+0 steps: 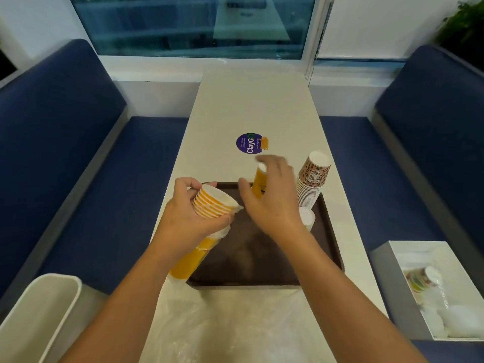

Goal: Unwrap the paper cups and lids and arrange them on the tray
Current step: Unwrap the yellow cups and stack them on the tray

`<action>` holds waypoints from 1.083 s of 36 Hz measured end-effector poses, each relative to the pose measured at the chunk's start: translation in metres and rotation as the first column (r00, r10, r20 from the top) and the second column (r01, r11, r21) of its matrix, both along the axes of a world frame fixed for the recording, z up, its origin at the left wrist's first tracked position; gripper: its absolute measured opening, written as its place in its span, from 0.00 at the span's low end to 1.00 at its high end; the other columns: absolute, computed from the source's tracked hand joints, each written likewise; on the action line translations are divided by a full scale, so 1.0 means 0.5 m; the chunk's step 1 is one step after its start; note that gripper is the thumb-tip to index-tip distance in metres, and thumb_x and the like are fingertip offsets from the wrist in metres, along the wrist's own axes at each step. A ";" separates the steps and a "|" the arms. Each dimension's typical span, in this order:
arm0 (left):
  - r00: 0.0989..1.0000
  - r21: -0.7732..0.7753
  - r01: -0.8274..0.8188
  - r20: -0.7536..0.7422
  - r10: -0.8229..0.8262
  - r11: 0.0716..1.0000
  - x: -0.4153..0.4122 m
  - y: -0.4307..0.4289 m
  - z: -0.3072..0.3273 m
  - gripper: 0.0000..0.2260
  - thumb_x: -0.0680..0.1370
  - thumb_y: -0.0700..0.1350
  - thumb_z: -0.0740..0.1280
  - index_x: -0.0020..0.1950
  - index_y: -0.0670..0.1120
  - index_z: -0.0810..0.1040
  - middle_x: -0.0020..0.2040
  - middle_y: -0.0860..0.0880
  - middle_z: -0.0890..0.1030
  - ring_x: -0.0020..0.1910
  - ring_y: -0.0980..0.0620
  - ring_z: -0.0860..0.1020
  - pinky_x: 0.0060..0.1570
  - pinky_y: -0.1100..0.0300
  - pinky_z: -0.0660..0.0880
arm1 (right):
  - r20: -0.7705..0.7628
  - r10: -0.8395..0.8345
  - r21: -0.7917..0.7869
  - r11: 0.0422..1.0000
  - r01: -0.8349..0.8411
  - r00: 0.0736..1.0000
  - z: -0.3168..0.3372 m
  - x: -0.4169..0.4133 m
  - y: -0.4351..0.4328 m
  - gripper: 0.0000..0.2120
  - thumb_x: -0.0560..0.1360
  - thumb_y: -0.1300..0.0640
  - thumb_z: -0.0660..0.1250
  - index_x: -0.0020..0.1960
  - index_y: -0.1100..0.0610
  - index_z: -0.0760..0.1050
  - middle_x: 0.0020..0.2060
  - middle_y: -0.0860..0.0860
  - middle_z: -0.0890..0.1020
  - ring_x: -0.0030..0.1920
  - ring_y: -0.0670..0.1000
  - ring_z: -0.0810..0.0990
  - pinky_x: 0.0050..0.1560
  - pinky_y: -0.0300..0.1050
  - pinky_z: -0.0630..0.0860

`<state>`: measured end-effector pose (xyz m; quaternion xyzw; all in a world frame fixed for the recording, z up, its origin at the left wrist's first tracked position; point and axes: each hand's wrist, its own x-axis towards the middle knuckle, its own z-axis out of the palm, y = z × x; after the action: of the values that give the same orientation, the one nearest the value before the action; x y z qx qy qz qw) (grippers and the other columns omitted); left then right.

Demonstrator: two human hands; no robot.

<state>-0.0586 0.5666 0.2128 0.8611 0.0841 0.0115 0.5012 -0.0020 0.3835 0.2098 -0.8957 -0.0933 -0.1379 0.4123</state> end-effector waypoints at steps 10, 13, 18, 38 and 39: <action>0.999 0.011 0.017 0.052 -0.017 1.000 -0.024 0.002 0.019 0.36 0.69 0.54 0.83 0.69 0.62 0.66 0.57 0.63 0.77 0.53 0.53 0.81 0.44 0.67 0.79 | -0.410 0.458 0.250 0.888 -0.386 0.789 0.057 -0.044 0.021 0.26 0.80 0.42 0.68 0.75 0.47 0.68 0.67 0.46 0.77 0.65 0.49 0.77 0.63 0.47 0.80; 0.997 0.038 0.025 0.075 -0.028 0.999 -0.033 0.008 0.024 0.35 0.69 0.57 0.82 0.69 0.64 0.67 0.57 0.66 0.76 0.53 0.55 0.80 0.46 0.68 0.77 | -0.373 0.451 0.372 0.873 -0.315 0.811 0.071 -0.044 0.018 0.21 0.80 0.44 0.70 0.71 0.46 0.72 0.64 0.46 0.78 0.62 0.48 0.78 0.58 0.42 0.81; 0.995 0.082 0.042 0.087 -0.049 0.996 -0.047 0.019 0.031 0.33 0.69 0.59 0.81 0.69 0.65 0.68 0.56 0.68 0.77 0.53 0.58 0.80 0.46 0.69 0.75 | -0.220 0.357 0.301 0.910 -0.285 0.908 0.076 -0.043 0.018 0.20 0.80 0.46 0.70 0.71 0.42 0.71 0.70 0.45 0.71 0.68 0.48 0.73 0.61 0.44 0.78; 0.996 -0.015 -0.034 0.079 0.035 0.999 -0.047 0.038 0.025 0.44 0.67 0.55 0.83 0.76 0.67 0.62 0.63 0.65 0.77 0.59 0.55 0.79 0.49 0.69 0.75 | 0.146 0.151 -0.336 0.937 -0.095 0.978 0.065 0.073 -0.057 0.39 0.75 0.45 0.75 0.80 0.47 0.59 0.71 0.50 0.73 0.67 0.55 0.69 0.63 0.51 0.71; 0.996 -0.026 -0.041 0.079 0.042 0.999 -0.043 0.036 0.025 0.44 0.68 0.54 0.83 0.76 0.67 0.61 0.63 0.64 0.78 0.59 0.56 0.79 0.49 0.69 0.74 | 0.119 0.076 -0.228 0.973 -0.047 0.990 0.053 0.080 -0.056 0.40 0.76 0.43 0.74 0.81 0.47 0.58 0.70 0.49 0.73 0.67 0.54 0.68 0.61 0.49 0.70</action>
<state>-0.0803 0.5848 0.2253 0.8518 0.0821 0.0551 0.5145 0.0380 0.3555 0.2364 -0.9226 -0.1620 -0.1702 0.3058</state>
